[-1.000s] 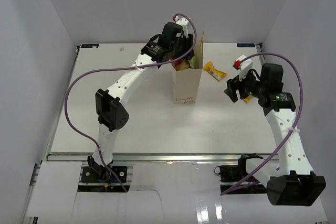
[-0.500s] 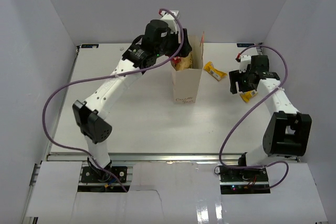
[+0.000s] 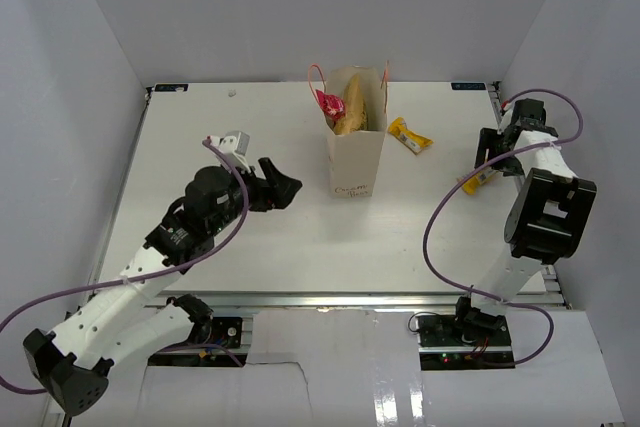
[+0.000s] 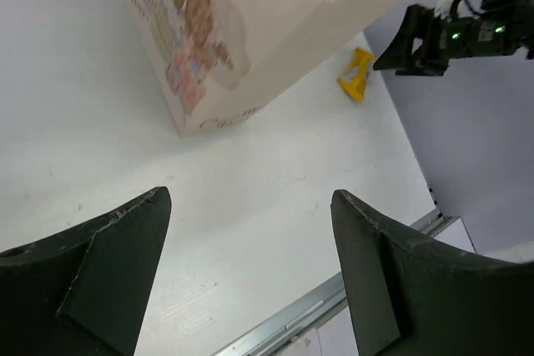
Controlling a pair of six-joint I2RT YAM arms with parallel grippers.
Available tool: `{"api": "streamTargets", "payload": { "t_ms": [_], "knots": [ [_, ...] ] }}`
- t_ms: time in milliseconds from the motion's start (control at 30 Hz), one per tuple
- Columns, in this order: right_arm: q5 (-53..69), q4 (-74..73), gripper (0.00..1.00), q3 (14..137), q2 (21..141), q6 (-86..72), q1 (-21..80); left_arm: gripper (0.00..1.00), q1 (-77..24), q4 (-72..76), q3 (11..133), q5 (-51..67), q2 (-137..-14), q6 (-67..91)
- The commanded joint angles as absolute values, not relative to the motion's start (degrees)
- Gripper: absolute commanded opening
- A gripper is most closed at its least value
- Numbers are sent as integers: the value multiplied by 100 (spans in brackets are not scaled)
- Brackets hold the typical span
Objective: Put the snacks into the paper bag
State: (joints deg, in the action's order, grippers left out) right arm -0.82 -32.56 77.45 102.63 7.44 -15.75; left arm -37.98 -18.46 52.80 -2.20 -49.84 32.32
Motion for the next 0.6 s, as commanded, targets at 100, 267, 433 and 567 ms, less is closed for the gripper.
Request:
{"api": "streamTargets", "payload": {
  "t_ms": [100, 267, 433, 567],
  "knots": [
    [-361, -2576, 75, 7726, 10740, -210, -1477, 90, -3779, -775, 3677, -97, -4641, 4938],
    [-123, -2373, 68, 7620, 10968, -404, -1485, 91, -3779, -194, 3603, 430, -4948, 5098],
    [525, -2224, 39, 7269, 10811, -387, -1626, 91, -3779, 430, 3577, 826, -5264, 5211],
    [1079, -2030, 16, 6734, 10302, 260, -1661, 91, -3788, 887, 3498, 1194, -5501, 5388]
  ]
}}
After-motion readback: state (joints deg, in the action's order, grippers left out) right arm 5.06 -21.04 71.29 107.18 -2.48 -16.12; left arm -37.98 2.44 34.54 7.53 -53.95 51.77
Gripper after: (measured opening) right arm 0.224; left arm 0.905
